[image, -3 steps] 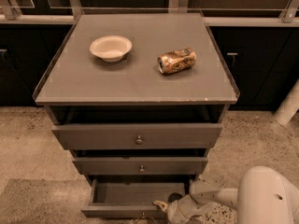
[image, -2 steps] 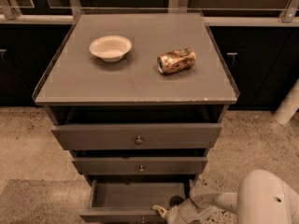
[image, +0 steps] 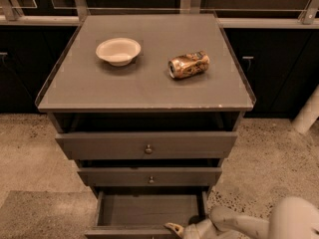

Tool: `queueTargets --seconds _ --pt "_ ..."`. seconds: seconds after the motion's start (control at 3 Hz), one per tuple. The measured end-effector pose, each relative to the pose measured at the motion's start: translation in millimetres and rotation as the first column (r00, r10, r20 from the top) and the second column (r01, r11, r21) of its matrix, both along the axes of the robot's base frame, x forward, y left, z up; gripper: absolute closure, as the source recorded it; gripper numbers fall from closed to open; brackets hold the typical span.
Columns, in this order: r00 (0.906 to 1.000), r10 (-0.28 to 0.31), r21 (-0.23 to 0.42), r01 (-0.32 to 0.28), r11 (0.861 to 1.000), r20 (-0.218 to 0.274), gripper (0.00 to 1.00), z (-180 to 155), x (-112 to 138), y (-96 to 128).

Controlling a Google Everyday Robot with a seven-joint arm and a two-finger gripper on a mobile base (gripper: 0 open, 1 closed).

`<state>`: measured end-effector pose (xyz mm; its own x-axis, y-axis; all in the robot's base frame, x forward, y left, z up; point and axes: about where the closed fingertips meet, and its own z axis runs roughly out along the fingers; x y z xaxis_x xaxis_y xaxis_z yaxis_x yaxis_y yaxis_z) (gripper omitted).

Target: Open bottom drawer

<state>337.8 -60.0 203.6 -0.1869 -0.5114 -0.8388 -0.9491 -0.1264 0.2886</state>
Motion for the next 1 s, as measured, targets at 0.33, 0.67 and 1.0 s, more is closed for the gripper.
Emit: queueTargets --seconds 0.33,0.67,1.0 --pt "0.9514 -0.304 0.202 0.289 0.936 0.048 0.00 13 31 7" --pt "0.9080 -0.416 0.264 0.391 0.882 0.045 0.00 27 37 -9" --pt "0.9097 -0.413 0.258 0.389 0.884 0.045 0.00 25 36 -10"
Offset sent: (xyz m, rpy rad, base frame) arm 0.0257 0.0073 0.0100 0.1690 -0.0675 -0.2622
